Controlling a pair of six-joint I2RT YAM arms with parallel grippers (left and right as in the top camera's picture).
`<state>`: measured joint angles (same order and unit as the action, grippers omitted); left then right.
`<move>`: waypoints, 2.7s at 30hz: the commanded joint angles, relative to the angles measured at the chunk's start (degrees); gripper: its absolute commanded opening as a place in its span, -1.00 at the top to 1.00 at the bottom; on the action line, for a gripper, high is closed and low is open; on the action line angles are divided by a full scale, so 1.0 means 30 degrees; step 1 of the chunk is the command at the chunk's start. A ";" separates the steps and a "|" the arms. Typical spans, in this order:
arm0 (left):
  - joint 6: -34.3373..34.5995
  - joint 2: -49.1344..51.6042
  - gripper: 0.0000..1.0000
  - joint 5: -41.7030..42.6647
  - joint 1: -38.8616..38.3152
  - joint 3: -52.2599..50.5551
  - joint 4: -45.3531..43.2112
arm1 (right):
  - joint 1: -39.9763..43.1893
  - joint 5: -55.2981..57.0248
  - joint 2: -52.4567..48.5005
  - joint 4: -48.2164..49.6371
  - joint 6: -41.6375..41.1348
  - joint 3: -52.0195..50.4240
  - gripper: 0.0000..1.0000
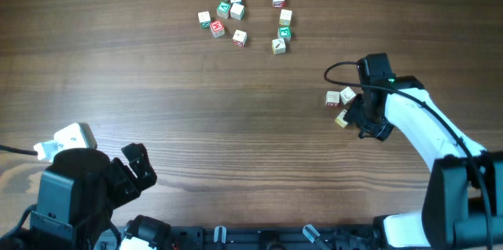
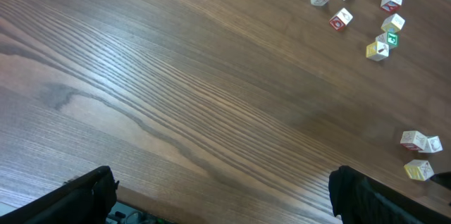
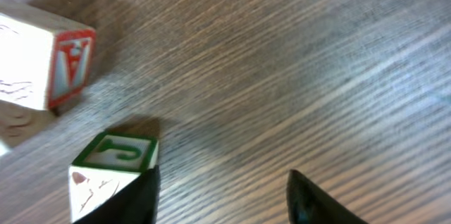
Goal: Form a circle
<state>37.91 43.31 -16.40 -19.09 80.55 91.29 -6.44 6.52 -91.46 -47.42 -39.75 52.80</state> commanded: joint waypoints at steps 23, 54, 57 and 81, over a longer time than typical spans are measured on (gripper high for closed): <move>0.0240 0.0044 -1.00 0.0102 0.0087 0.0000 -0.0044 | -0.2208 -0.0036 -0.1239 0.2127 0.1180 0.0364 0.33; 0.0240 0.0044 -1.00 0.0102 0.0087 0.0000 -0.0044 | -0.2208 0.0809 -0.1231 0.3417 -0.4772 0.0372 0.12; 0.0240 0.0044 -1.00 0.0102 0.0087 0.0000 -0.0044 | -0.2208 -0.0029 -0.1166 0.3381 -0.4546 0.0393 0.08; 0.0240 0.0044 -1.00 0.0102 0.0087 0.0000 -0.0044 | -0.2302 -0.0561 0.1559 0.1049 -1.0783 -0.1035 0.91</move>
<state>37.91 43.31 -16.40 -19.09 80.55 91.29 -12.88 4.95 -87.48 -45.34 -66.92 51.18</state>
